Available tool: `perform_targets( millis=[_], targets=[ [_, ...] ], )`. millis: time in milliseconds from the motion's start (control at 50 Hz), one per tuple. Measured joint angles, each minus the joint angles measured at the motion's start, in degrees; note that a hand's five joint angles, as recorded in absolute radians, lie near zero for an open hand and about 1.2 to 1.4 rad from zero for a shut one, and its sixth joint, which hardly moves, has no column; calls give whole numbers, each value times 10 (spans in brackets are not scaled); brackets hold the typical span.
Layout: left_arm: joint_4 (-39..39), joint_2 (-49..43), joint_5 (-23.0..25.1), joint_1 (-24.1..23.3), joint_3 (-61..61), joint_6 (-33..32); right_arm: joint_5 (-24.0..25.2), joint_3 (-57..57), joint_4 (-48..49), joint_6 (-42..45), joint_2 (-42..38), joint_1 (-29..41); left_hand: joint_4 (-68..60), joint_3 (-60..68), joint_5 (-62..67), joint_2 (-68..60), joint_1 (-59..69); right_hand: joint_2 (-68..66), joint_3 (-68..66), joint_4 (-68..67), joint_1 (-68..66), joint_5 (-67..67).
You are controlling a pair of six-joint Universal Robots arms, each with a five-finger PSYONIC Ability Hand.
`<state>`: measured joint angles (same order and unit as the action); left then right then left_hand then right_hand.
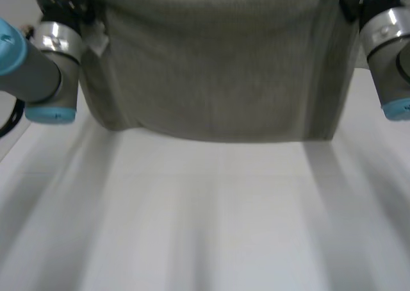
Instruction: Fold the towel.
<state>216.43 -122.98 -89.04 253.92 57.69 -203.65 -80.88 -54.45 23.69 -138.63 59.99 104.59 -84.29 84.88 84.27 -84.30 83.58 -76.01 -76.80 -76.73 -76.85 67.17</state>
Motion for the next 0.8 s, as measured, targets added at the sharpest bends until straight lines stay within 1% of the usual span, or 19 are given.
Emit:
perform_targets(
  millis=[60, 80, 120, 160, 180, 240, 280, 320, 340, 440, 500, 560, 660, 720, 760, 780, 800],
  targets=[
    [25, 28, -19, 1, -3, 38, -7, -24, 56, -11, 36, 6, 0, -1, 0, 0, 0, 0, 0, 0, 0, 0],
    [22, 38, -23, 1, -2, 51, -8, -34, 65, -15, 49, 7, 0, -1, 0, 0, 0, 0, 0, 0, 0, 0],
    [-7, 55, -22, 3, 5, 72, -6, -55, 60, -23, 73, 7, 0, -1, 0, 0, 0, 0, 0, 0, 0, 0],
    [-51, 63, -11, 5, 15, 83, 0, -72, 33, -28, 87, 5, 0, -1, 0, 0, 0, 0, 0, 0, 0, 0],
    [-59, 65, -9, 5, 17, 85, 1, -74, 28, -29, 89, 5, 0, -1, 0, 0, 0, 0, 0, 0, 0, 0],
    [-113, 68, 23, 7, 63, 86, 29, -103, -49, -30, 95, 3, 1, -4, -2, 2, 0, 0, 0, 0, 0, 0],
    [-133, 70, 44, 7, 100, 84, 46, -121, -89, -29, 96, 1, 1, -4, -2, 2, 0, 0, 0, 0, 0, 0],
    [-149, 70, 67, 9, 157, 80, 73, -161, -145, -27, 96, -1, 1, -5, -1, 2, 0, 0, 0, 0, 0, 0],
    [-151, 70, 71, 10, 167, 80, 79, -171, -155, -26, 97, -1, 1, -5, -2, 2, 0, 0, 0, 0, 0, 0],
    [-157, 82, 95, 18, 301, 54, 118, -282, -209, -11, 118, -8, 1, -5, -1, 2, 0, 0, 0, 0, 0, 0],
    [-154, 93, 99, 23, 356, 32, 132, -333, -213, 3, 134, -20, 1, -5, -2, 2, 0, 0, 0, 0, 0, 0],
    [-148, 109, 109, 26, 419, -5, 152, -397, -210, 30, 156, -52, 1, -6, -1, 2, 0, 0, 0, 0, 0, 0],
    [-127, 124, 133, 25, 489, -53, 171, -457, -204, 54, 177, -98, 10, -14, -2, 9, -2, 0, 0, 0, 0, 0],
    [-107, 127, 140, 24, 509, -67, 173, -470, -203, 58, 184, -118, 24, -27, -17, 22, -6, 0, 0, 0, 0, 0],
    [-94, 127, 139, 25, 514, -70, 173, -473, -203, 58, 188, -128, 64, -68, -53, 61, -44, 0, 0, 0, 0, 0],
    [-85, 127, 137, 25, 515, -71, 173, -474, -203, 58, 190, -134, 112, -113, -107, 108, -97, 0, 0, 0, 0, 0],
    [-79, 127, 134, 26, 516, -72, 172, -474, -203, 58, 192, -137, 133, -138, -127, 134, -125, 0, 0, 0, 0, 0]
  ],
)
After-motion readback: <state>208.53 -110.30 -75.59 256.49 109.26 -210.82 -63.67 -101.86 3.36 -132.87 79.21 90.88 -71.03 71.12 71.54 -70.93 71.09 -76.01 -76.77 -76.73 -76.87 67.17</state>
